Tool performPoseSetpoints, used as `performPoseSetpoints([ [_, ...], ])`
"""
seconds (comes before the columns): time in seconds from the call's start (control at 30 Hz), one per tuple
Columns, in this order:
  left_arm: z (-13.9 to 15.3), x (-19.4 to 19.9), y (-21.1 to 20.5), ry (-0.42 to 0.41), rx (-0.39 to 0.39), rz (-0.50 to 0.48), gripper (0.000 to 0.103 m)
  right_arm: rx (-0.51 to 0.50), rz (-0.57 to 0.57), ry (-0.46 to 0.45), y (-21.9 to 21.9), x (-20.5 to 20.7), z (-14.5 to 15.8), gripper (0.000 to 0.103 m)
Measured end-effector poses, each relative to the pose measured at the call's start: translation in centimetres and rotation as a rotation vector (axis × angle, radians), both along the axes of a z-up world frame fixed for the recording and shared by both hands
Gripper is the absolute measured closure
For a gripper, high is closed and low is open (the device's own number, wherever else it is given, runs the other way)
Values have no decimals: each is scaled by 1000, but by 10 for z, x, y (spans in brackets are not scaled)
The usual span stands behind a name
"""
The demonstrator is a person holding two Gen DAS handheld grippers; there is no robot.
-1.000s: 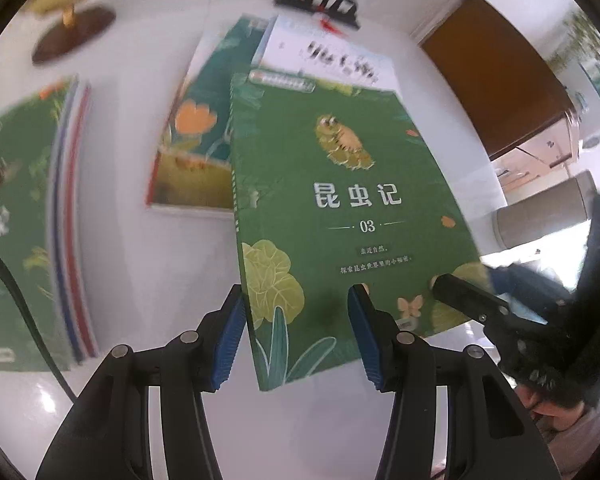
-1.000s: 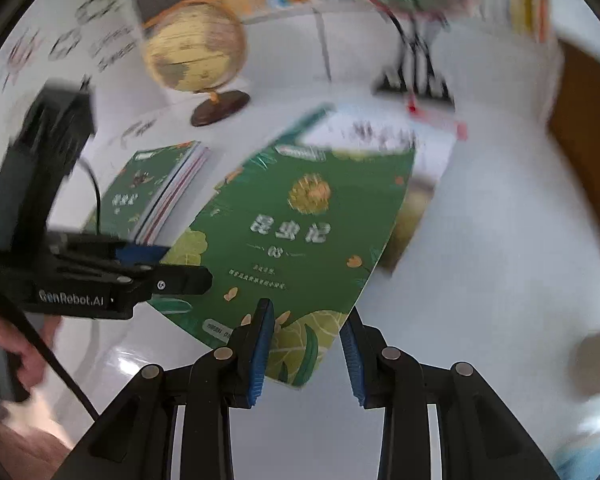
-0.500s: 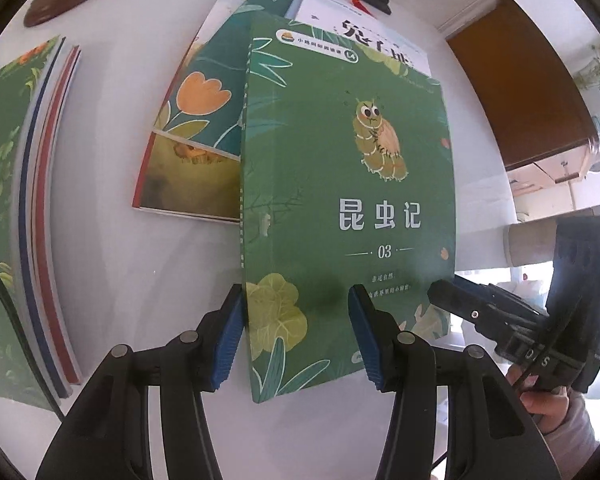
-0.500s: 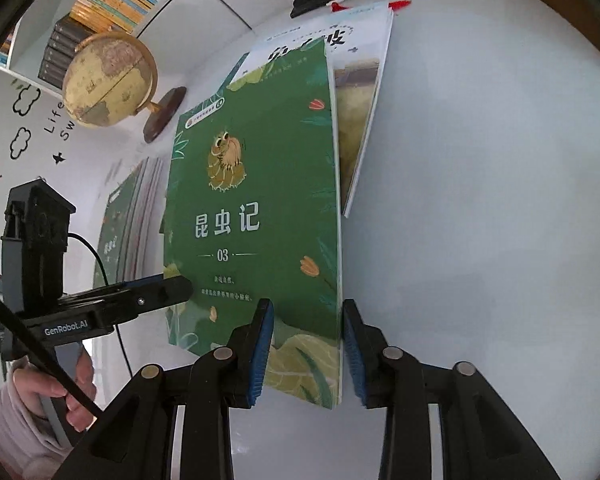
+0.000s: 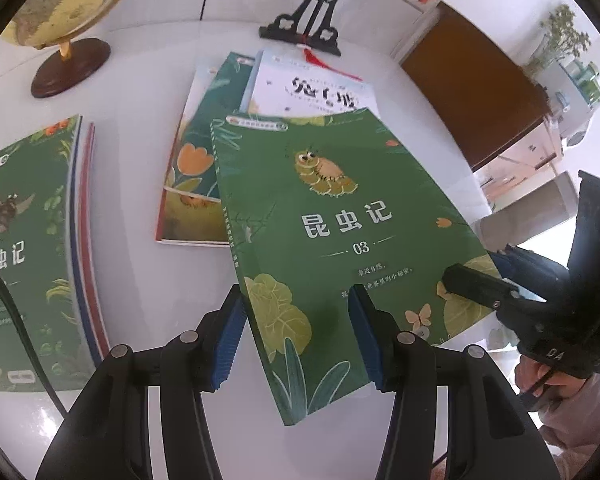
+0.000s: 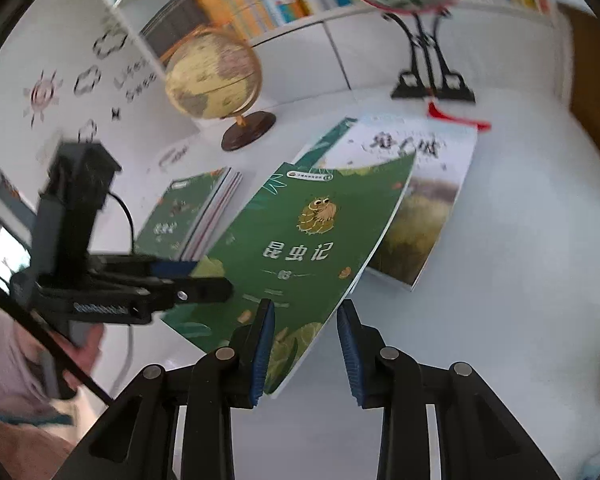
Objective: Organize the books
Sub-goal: 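Carry the caterpillar-cover book onto the stack by the globe and lower it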
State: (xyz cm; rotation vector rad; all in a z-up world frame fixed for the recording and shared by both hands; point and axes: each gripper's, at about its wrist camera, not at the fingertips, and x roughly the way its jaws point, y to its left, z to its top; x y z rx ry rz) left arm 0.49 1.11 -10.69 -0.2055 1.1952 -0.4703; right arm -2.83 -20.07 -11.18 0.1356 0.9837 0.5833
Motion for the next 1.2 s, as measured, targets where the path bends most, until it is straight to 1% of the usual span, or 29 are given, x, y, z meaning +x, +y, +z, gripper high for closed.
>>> performPoseSetpoints([
  [0.1,8,-1,10,-20,-27,26,55,-31,28,-28,2,-2,4,74],
  [0.17,14,-2,12,-34,-38,38,55,-74,58,-56,6,-5,8,74],
  [0.3,23,-7,19,-69,-23,44,55,-108,98,-100,19,-9,17,74],
  [0.47,26,-9,28,-73,-10,66,55,-123,121,-122,35,-9,24,74],
  [0.6,37,-13,43,-108,-10,87,55,-99,133,-139,48,-8,33,74],
  [1.0,55,-12,93,-164,-24,138,55,-99,159,-219,99,-4,61,74],
  [1.2,58,-18,137,-188,-8,202,55,-92,200,-246,140,1,69,74],
])
